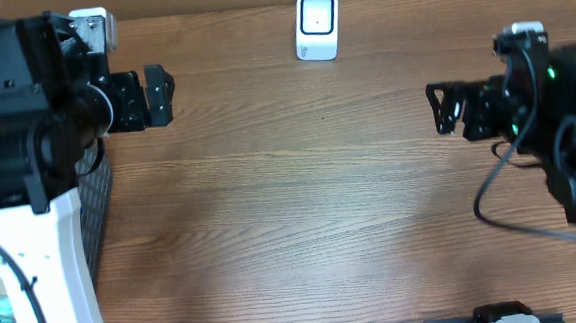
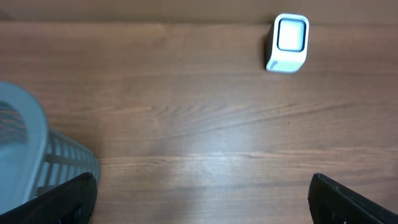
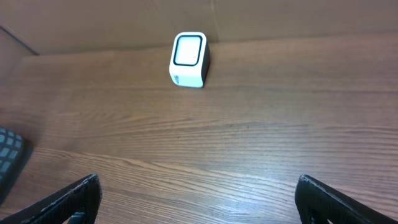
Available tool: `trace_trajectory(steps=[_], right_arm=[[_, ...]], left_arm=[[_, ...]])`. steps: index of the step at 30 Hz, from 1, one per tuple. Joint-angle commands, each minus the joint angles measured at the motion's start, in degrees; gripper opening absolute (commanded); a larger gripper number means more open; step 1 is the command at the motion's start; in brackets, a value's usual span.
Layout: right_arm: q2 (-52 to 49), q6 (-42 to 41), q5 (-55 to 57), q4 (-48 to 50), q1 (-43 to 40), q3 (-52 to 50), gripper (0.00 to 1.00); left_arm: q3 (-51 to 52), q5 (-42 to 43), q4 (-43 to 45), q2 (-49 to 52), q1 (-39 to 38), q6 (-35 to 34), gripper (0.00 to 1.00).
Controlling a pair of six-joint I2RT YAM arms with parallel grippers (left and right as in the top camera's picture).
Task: Scan the item barcode
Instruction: 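Raise the left gripper and reach down into the grey basket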
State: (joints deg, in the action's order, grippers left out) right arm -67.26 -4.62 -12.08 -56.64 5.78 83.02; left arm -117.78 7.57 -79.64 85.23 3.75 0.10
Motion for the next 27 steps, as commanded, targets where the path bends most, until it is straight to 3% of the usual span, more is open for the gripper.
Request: trace_trajectory(steps=[1, 4, 7, 14, 21, 27], right_arm=[[-3.54, -0.94, -2.03, -0.68, 0.48, 2.03, 1.0], [-5.01, -0.94, -2.62, -0.98, 0.48, 2.03, 1.0], [-5.53, -0.92, -2.6, -1.14, 0.48, 2.03, 1.0], [-5.53, -0.94, -2.62, -1.49, 0.48, 2.01, 1.0], [-5.53, -0.94, -2.64, -3.67, 0.48, 2.01, 1.0], [-5.53, -0.94, -2.64, -5.33, 0.48, 2.01, 1.0]], left_arm=[[-1.2, 3.69, -0.63, 3.23, -0.24, -0.5, 1.0], [-2.32, 3.02, 1.33, 3.82, -0.02, -1.14, 1.0], [-9.09, -2.27, -0.52, 3.76, 2.21, -8.79, 1.0], [-23.69, -15.06, -16.9, 3.72, 17.25, -28.63, 1.0], [-11.43, -10.49, -17.16, 2.84, 35.3, -29.03, 1.0], [6.93, -13.6, -13.99, 2.84, 45.44, -30.49, 1.0]])
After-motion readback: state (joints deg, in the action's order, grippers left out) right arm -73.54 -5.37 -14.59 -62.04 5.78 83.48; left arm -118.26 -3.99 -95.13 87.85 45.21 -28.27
